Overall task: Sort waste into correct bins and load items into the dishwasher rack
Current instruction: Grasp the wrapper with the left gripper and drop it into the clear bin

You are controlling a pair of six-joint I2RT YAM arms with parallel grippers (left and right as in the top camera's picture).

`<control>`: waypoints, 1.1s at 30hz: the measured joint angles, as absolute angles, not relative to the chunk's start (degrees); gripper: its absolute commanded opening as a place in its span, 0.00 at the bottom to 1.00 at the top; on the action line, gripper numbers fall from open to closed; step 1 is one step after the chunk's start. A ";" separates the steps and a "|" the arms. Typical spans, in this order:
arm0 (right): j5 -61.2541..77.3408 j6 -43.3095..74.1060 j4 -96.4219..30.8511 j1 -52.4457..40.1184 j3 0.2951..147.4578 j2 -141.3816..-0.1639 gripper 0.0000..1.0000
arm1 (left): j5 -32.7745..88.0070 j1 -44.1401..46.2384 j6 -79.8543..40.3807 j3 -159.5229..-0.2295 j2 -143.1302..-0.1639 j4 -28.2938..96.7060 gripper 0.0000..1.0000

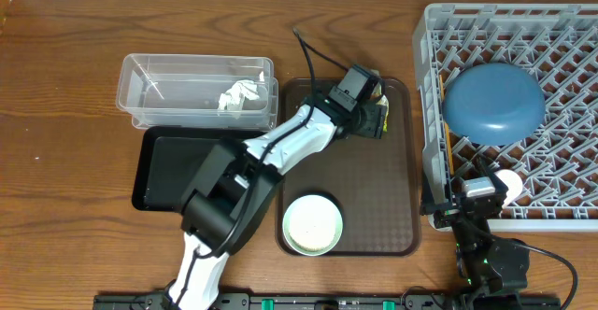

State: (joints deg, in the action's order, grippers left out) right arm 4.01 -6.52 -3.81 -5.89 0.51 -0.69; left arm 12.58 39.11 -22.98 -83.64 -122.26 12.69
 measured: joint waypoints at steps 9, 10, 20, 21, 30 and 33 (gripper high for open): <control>4.01 -6.52 -3.79 -5.89 0.51 -0.69 0.99 | 13.13 39.09 -27.83 -83.92 -124.46 11.35 0.21; 4.01 -6.52 -3.79 -5.89 0.51 -0.69 0.99 | 13.13 39.11 -28.08 -83.92 -124.49 11.38 0.14; 4.01 -6.52 -3.79 -5.89 0.51 -0.69 0.99 | 12.95 37.65 -24.38 -83.90 -123.81 15.88 0.06; 4.01 -6.52 -3.79 -5.89 0.51 -0.69 0.99 | 12.58 37.17 -23.68 -83.88 -123.11 17.23 0.06; 3.99 -6.52 -3.77 -5.89 0.51 -0.69 0.99 | 2.15 31.62 -20.27 -83.50 -103.57 35.46 0.06; 4.01 -6.52 -3.79 -5.89 0.51 -0.69 0.99 | -2.00 29.19 -19.64 -83.72 -97.86 41.54 0.06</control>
State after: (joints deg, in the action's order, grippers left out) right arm 4.01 -6.52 -3.79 -5.89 0.51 -0.69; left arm -2.00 29.19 -19.64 -83.72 -97.86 41.54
